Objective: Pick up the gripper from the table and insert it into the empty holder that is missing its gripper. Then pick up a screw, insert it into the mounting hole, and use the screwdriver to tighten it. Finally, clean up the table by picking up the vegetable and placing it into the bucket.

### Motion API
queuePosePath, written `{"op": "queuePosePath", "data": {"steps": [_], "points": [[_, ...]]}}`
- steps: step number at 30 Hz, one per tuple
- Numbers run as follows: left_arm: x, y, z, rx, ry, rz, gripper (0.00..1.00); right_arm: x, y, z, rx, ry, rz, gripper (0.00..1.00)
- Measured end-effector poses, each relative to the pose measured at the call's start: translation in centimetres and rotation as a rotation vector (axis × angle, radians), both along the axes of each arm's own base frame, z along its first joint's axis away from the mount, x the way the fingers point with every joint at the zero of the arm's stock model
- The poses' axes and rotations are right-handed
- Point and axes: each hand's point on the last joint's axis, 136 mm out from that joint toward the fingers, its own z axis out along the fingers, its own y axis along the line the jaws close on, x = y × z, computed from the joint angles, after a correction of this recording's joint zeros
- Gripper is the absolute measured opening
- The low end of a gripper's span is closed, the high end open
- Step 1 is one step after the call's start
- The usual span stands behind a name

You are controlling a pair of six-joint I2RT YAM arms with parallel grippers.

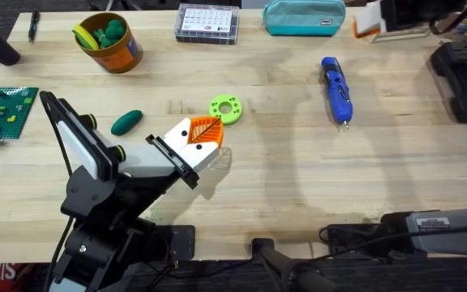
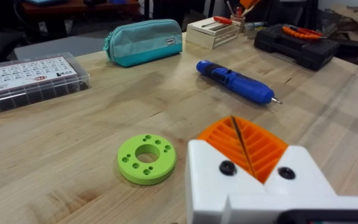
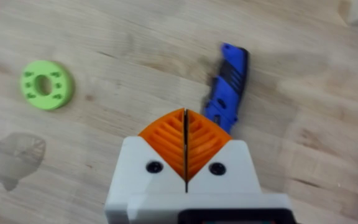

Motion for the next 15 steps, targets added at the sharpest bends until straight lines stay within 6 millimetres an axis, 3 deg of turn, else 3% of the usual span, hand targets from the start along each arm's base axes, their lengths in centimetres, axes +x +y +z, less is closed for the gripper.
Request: {"op": "queuePosePath", "data": {"steps": [15], "points": [[0.0, 0.0, 0.0, -0.001, -0.001, 0.0, 0.016, 0.9, 2.1, -0.7, 0.029, 0.007, 0.003, 0.02]]}}
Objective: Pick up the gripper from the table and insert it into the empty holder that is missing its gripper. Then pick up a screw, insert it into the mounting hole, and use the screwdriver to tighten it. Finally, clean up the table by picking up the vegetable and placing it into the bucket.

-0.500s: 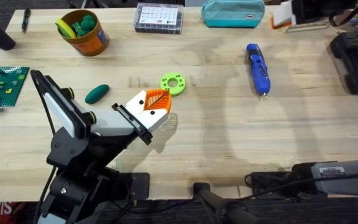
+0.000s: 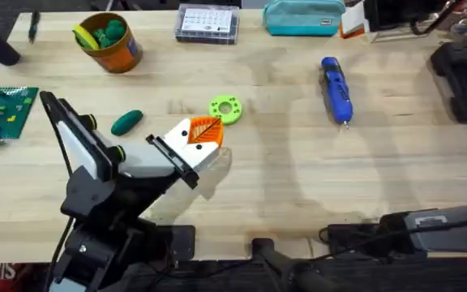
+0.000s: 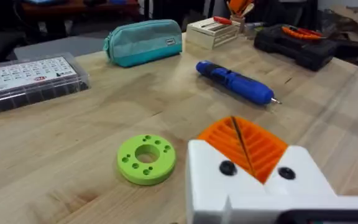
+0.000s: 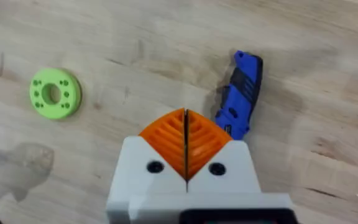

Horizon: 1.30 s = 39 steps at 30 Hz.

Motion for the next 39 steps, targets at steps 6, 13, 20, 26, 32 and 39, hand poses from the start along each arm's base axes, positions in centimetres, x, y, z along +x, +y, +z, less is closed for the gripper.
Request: {"op": "queuePosePath", "data": {"steps": [6, 13, 20, 26, 32, 39], "points": [[0.0, 0.0, 0.0, 0.0, 0.0, 0.0, 0.016, 1.6, -0.3, -0.6, 0.006, -0.022, -0.019, 0.213], [0.0, 0.0, 0.0, 0.0, 0.0, 0.0, 0.016, 2.9, -1.9, -0.2, 0.004, -0.065, -0.054, 0.989], [0.0, 0.0, 0.0, 0.0, 0.0, 0.0, 0.016, 3.7, -3.8, -2.6, -0.007, -0.014, -0.085, 0.995], [0.0, 0.0, 0.0, 0.0, 0.0, 0.0, 0.016, 4.4, -4.1, -7.8, -0.025, 0.106, -0.061, 0.994], [0.0, 0.0, 0.0, 0.0, 0.0, 0.0, 0.016, 4.7, -4.9, -11.0, -0.075, 0.173, -0.069, 0.994], [0.0, 0.0, 0.0, 0.0, 0.0, 0.0, 0.016, 4.9, -5.9, -13.1, -0.125, 0.209, -0.095, 0.995]]}}
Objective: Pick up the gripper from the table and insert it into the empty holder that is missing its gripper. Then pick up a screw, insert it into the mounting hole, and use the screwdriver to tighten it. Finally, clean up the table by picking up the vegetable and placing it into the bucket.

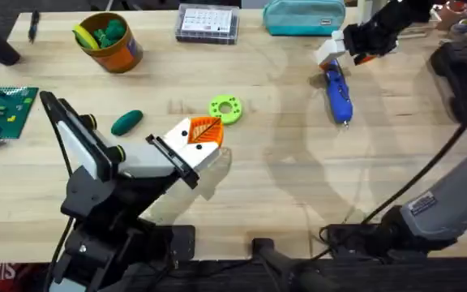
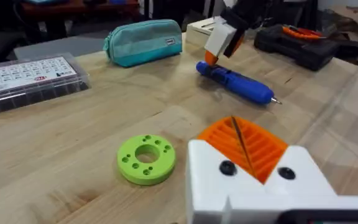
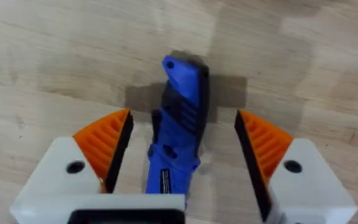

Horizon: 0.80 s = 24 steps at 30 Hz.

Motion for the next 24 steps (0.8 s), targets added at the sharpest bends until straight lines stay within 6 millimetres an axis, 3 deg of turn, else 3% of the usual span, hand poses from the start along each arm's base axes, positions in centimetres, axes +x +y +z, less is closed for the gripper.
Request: {"op": "queuePosePath", "data": {"steps": [24], "points": [[0.0, 0.0, 0.0, 0.0, 0.0, 0.0, 0.016, -1.0, 0.2, -4.7, 0.003, 0.136, -0.047, 0.994]]}}
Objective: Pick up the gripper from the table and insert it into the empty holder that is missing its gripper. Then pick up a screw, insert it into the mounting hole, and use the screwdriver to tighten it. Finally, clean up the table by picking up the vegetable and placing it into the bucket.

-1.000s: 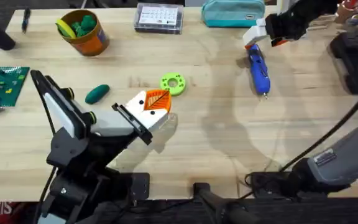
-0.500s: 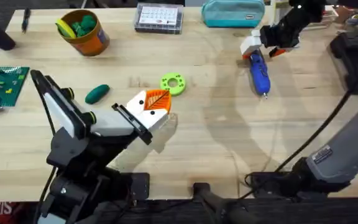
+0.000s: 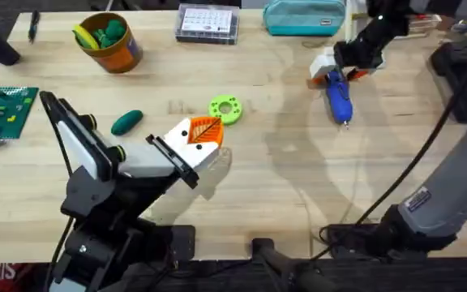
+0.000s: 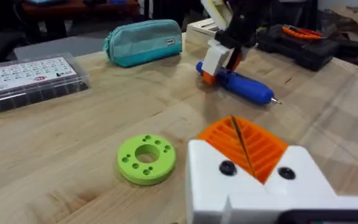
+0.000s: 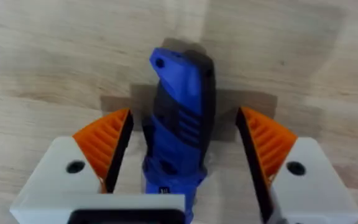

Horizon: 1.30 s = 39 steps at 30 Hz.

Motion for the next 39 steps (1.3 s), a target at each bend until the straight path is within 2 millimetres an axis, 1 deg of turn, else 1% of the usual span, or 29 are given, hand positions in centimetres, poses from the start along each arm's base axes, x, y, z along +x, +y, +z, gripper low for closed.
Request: {"op": "queuePosePath", "data": {"steps": [7, 11, 17, 20, 24, 26, 27, 29, 39], "points": [[0.0, 0.0, 0.0, 0.0, 0.0, 0.0, 0.016, -0.1, 0.2, -0.2, -0.027, 0.008, 0.009, 0.988], [0.0, 0.0, 0.0, 0.0, 0.0, 0.0, 0.016, 0.0, 0.1, -0.2, -0.038, 0.004, 0.009, 0.89], [0.0, 0.0, 0.0, 0.0, 0.0, 0.0, 0.016, 0.3, 0.1, -0.2, -0.038, -0.009, 0.01, 0.779], [0.0, 0.0, 0.0, 0.0, 0.0, 0.0, 0.016, 0.4, 0.3, -0.2, -0.031, -0.011, 0.01, 0.656], [0.0, 0.0, 0.0, 0.0, 0.0, 0.0, 0.016, 0.5, 0.3, -0.2, -0.033, -0.018, 0.009, 0.454], [0.0, 0.0, 0.0, 0.0, 0.0, 0.0, 0.016, 0.6, 0.3, -0.2, -0.033, -0.02, 0.009, 0.241], [0.0, 0.0, 0.0, 0.0, 0.0, 0.0, 0.016, 0.6, 0.3, -0.2, -0.033, -0.02, 0.01, 0.163], [0.0, 0.0, 0.0, 0.0, 0.0, 0.0, 0.016, 0.8, 0.3, -0.2, -0.034, -0.026, 0.008, 0.039], [0.0, 0.0, 0.0, 0.0, 0.0, 0.0, 0.016, 0.5, 0.3, -0.2, -0.034, -0.017, 0.009, 0.038]]}}
